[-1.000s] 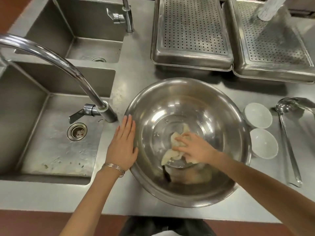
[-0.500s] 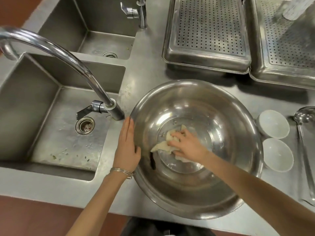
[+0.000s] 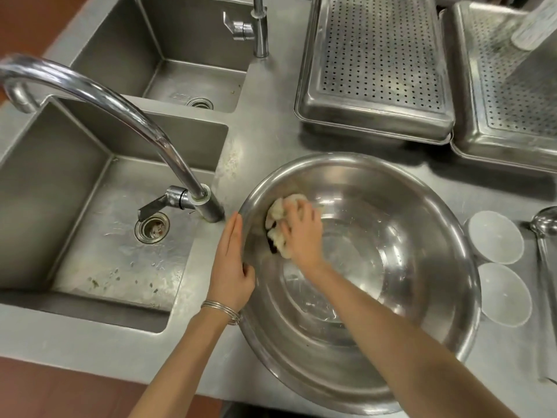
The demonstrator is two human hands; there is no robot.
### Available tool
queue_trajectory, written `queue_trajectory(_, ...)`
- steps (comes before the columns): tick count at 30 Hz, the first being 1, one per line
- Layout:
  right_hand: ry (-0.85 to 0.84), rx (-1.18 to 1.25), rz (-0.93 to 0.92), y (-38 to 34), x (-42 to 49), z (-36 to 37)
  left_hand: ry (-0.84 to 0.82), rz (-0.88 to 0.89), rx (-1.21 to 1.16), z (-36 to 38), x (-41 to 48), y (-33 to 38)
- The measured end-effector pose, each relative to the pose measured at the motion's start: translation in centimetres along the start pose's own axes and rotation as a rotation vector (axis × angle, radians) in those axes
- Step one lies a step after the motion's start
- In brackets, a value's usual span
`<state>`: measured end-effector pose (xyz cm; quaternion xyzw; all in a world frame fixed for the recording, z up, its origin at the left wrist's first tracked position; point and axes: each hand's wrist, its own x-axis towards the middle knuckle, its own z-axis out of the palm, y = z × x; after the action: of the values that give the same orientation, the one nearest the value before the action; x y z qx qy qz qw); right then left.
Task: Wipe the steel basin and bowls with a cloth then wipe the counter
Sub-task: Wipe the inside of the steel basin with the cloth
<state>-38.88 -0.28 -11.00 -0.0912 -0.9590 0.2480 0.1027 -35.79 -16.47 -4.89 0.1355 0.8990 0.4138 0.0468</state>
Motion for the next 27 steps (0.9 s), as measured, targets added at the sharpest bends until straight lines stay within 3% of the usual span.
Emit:
queue_trajectory(3, -0.182, -0.161, -0.163, 0.9, -2.0, 0.3, 0.001, 0.015, 0.022, -0.1, 0.6, -0.3)
queue_trajectory(6, -0.356, -0.274, -0.478, 3.5, -3.0, -1.6, -0.011, 0.013, -0.022, -0.7, 1.2, -0.5)
queue_trajectory(7, -0.377, -0.286, -0.481, 4.4, -3.4, -2.5, 0.0, 0.005, -0.051, -0.8, 1.3, -0.7)
queue_trajectory(11, -0.079, -0.285, -0.113, 8.6, -3.3, -6.3, 0.034, -0.18, -0.288, -1.3, 0.9, -0.7)
queue_trajectory(14, -0.077, -0.294, 0.263, 9.3, -1.4, -6.1, 0.037, -0.212, -0.361, -1.2, 0.8, -0.4)
queue_trajectory(17, -0.061, -0.36, 0.414, 5.8, -0.6, -3.7, 0.037, -0.218, -0.394, -1.2, 0.9, -0.1)
queue_trajectory(20, -0.173, -0.358, 0.225, 2.8, -1.7, -1.2, 0.051, -0.221, -0.408, -1.2, 0.9, 0.0)
queue_trajectory(27, -0.417, -0.21, -0.654, 5.2, -8.8, -2.6, 0.029, -0.207, -0.382, -1.3, 1.3, -0.3)
